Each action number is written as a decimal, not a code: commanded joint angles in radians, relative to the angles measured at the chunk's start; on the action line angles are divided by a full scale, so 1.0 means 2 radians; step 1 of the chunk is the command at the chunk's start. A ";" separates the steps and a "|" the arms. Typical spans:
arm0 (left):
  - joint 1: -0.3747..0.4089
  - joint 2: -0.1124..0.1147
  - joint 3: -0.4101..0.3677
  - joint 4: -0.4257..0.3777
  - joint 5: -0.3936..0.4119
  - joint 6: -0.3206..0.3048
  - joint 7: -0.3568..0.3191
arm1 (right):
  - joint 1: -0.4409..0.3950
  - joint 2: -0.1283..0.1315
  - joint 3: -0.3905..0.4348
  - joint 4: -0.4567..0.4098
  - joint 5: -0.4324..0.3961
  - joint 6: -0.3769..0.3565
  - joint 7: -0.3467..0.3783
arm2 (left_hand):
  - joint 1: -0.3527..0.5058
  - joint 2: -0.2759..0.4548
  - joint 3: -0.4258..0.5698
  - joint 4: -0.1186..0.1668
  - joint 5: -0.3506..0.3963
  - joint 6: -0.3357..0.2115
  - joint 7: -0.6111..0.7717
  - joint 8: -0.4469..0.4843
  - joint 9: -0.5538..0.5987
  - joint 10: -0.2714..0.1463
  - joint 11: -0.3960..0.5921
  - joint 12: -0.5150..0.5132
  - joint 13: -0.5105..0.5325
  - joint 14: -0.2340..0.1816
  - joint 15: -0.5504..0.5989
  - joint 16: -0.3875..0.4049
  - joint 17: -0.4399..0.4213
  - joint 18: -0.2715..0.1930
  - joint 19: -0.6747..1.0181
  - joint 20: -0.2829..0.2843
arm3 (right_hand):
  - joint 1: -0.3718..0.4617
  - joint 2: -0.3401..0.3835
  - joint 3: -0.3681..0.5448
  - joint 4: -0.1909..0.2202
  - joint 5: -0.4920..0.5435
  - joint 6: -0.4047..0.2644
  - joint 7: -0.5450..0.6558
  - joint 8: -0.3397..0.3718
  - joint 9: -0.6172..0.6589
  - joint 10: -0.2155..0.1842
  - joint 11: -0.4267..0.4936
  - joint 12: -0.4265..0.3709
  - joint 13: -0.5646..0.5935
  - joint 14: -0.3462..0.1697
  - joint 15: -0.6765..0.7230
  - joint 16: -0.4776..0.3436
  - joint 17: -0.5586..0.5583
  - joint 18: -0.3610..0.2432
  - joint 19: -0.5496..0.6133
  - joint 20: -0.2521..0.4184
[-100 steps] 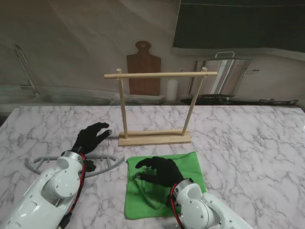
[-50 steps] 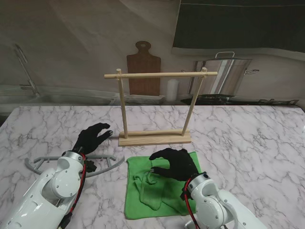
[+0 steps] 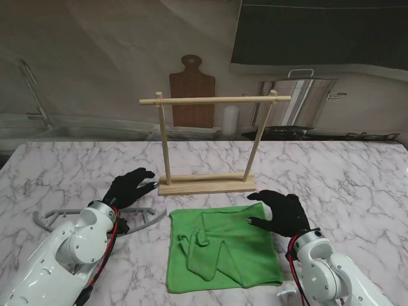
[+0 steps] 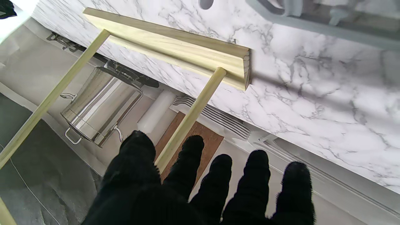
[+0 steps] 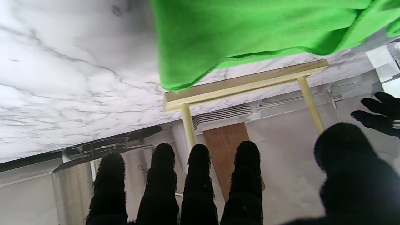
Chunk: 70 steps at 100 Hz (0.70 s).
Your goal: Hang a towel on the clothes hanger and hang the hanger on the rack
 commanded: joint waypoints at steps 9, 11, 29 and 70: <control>0.006 0.009 -0.011 -0.012 0.006 -0.010 -0.015 | -0.004 0.003 0.004 0.015 -0.004 0.000 -0.005 | 0.001 0.034 -0.007 -0.011 -0.017 -0.007 -0.014 -0.010 -0.030 -0.004 -0.009 -0.014 -0.014 -0.012 -0.007 -0.013 0.002 -0.013 -0.036 -0.008 | -0.033 -0.023 -0.009 0.006 -0.034 0.002 -0.017 -0.012 -0.034 -0.017 -0.018 -0.008 -0.021 -0.009 -0.024 -0.017 -0.013 -0.018 -0.023 -0.011; 0.006 0.009 -0.013 -0.013 0.008 -0.010 -0.016 | -0.005 0.004 0.005 0.015 -0.006 -0.001 -0.003 | 0.001 0.034 -0.007 -0.011 -0.018 -0.007 -0.015 -0.011 -0.031 -0.005 -0.009 -0.014 -0.015 -0.012 -0.007 -0.013 0.001 -0.013 -0.036 -0.008 | -0.037 -0.026 -0.004 0.006 -0.038 0.002 -0.022 -0.013 -0.039 -0.019 -0.020 -0.009 -0.023 -0.010 -0.028 -0.020 -0.012 -0.018 -0.030 -0.013; 0.013 0.007 -0.017 -0.013 0.009 -0.010 -0.004 | -0.019 0.012 0.012 0.002 -0.028 -0.015 0.032 | 0.001 0.034 -0.007 -0.011 -0.016 -0.006 -0.013 -0.012 -0.027 -0.003 -0.004 -0.015 -0.013 -0.011 -0.003 -0.014 0.001 -0.010 -0.039 -0.009 | -0.073 -0.077 0.034 -0.005 -0.100 0.002 -0.088 -0.028 -0.103 -0.013 -0.053 -0.028 -0.058 0.001 -0.055 -0.044 -0.024 -0.013 -0.074 -0.030; 0.013 0.005 -0.014 -0.004 0.005 -0.012 0.008 | -0.031 0.027 -0.016 -0.019 -0.110 0.022 0.098 | -0.001 0.034 -0.007 -0.011 -0.015 -0.007 -0.010 -0.012 -0.026 -0.003 -0.002 -0.013 -0.014 -0.010 0.000 -0.012 0.002 -0.007 -0.051 -0.009 | -0.115 -0.139 0.088 -0.025 -0.070 0.031 -0.245 -0.132 -0.114 0.017 -0.194 -0.114 -0.120 0.030 -0.081 -0.106 -0.052 0.021 -0.133 -0.126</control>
